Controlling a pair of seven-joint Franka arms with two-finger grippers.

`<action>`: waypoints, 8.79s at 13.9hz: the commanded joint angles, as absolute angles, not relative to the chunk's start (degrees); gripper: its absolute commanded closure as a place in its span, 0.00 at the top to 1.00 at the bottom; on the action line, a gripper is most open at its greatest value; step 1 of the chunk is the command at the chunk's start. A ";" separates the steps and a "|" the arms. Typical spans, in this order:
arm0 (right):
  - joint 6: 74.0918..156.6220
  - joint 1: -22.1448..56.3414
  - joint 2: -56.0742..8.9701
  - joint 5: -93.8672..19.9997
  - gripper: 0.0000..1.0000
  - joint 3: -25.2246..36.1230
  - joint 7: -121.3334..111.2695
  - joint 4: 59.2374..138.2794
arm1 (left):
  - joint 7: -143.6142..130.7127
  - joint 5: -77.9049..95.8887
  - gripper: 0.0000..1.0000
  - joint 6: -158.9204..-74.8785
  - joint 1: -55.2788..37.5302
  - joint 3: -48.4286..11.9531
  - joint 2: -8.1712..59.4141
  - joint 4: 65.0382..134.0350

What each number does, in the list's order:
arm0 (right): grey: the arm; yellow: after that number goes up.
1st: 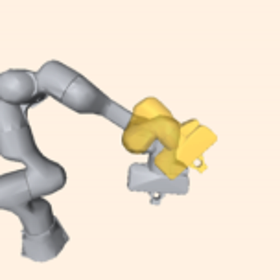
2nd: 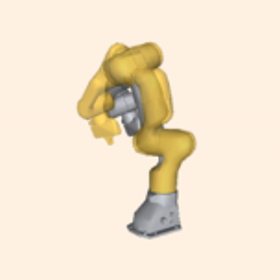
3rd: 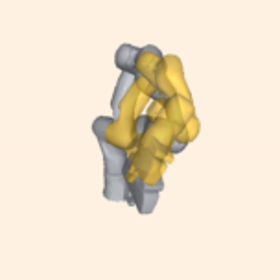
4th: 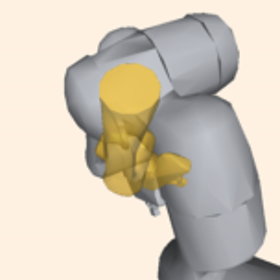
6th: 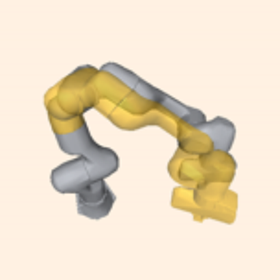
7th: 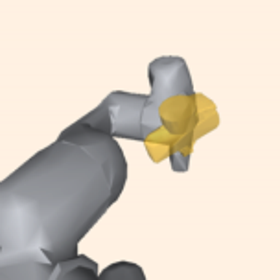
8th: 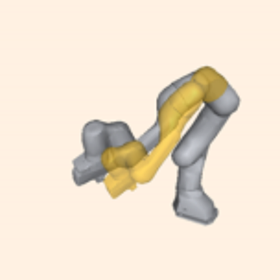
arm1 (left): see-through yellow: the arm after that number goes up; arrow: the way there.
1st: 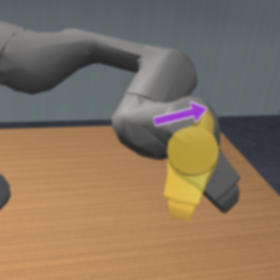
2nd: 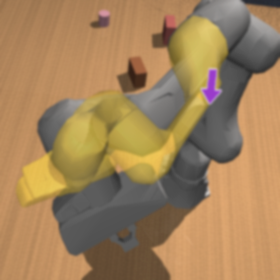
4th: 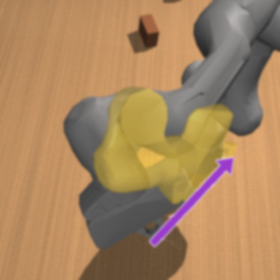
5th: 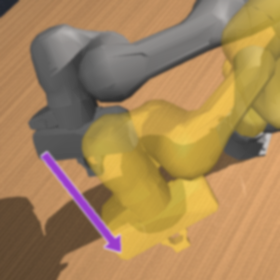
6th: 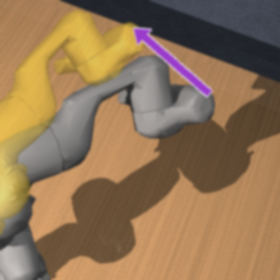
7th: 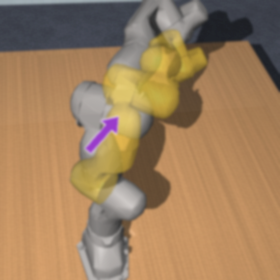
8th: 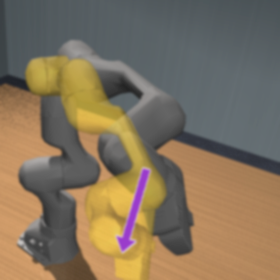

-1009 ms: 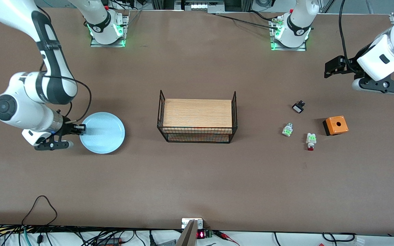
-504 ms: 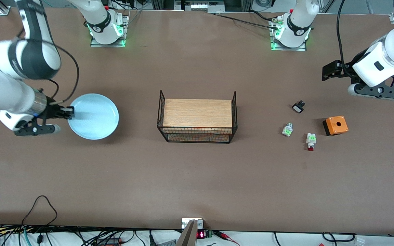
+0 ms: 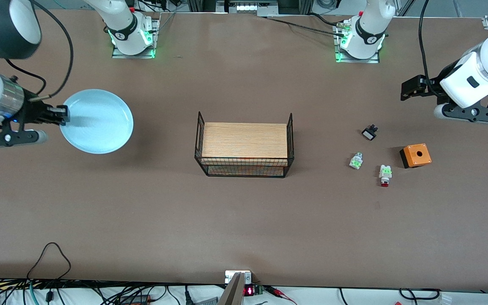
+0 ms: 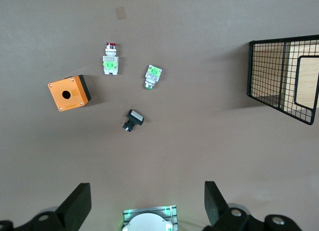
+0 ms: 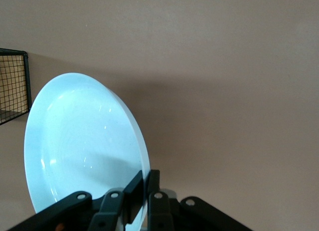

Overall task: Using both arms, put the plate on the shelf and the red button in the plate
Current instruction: 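Lift the blue plate with the right gripper toward the wire basket, then lower the blue plate onto the wooden board inside the basket, then open the right gripper and draw it back from the plate, then move the left gripper to the red-capped switch while the right gripper retracts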

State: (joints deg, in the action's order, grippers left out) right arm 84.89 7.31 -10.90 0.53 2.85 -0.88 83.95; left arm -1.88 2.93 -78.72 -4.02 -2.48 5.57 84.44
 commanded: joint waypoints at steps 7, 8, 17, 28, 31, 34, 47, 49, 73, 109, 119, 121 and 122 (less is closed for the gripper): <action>77.08 19.41 -9.49 0.53 0.01 2.37 20.00 78.05 | -2.29 2.37 1.00 -78.57 -3.78 -2.29 5.36 83.41; 77.08 21.16 -9.23 0.27 0.02 2.29 23.69 78.05 | -2.29 2.37 1.00 -78.57 -3.78 -2.29 5.27 83.41; 82.43 35.05 -10.19 -2.46 0.02 2.29 51.21 78.22 | -2.20 2.46 1.00 -78.57 -3.69 -2.29 5.71 81.92; 97.63 47.72 -19.68 -2.73 0.04 2.81 73.38 78.66 | -2.20 2.55 1.00 -78.40 -3.60 -2.29 5.63 81.83; 101.15 47.90 -21.00 -2.64 0.04 2.90 73.57 81.11 | -2.11 2.55 1.00 -78.31 -3.52 -2.29 5.54 81.74; 104.40 47.73 -21.00 -2.29 0.04 3.34 72.86 84.28 | -2.20 2.64 1.00 -78.31 -3.60 -2.29 5.62 81.74; 113.91 48.95 -26.28 -2.46 0.07 8.17 71.63 87.63 | -1.76 2.55 1.00 -78.22 -3.34 -2.29 5.54 81.74; 113.99 50.79 -27.06 -2.81 0.07 10.10 74.07 87.54 | -1.85 2.55 1.00 -78.22 -3.34 -2.29 5.54 81.74; 115.77 53.35 -33.05 -4.29 1.00 14.93 78.84 85.61 | -2.02 2.72 1.00 -78.22 -3.25 -2.29 5.45 81.65; 75.68 41.24 -19.61 -8.63 1.00 35.86 9.54 64.07 | -1.23 2.46 1.00 -79.97 -3.51 -2.29 7.80 81.83; 84.54 14.87 -7.82 -1.05 1.00 18.02 -19.42 80.67 | 1.05 -1.40 1.00 -106.73 -1.14 -2.20 22.94 91.63; 85.77 13.37 -7.30 -0.88 1.00 17.93 -20.47 83.13 | 1.05 -1.49 1.00 -115.45 -1.05 -2.20 23.46 96.92; 87.00 12.05 -7.12 -0.88 1.00 17.93 -23.96 84.10 | 1.14 -1.76 1.00 -118.79 -0.97 -2.20 24.16 98.51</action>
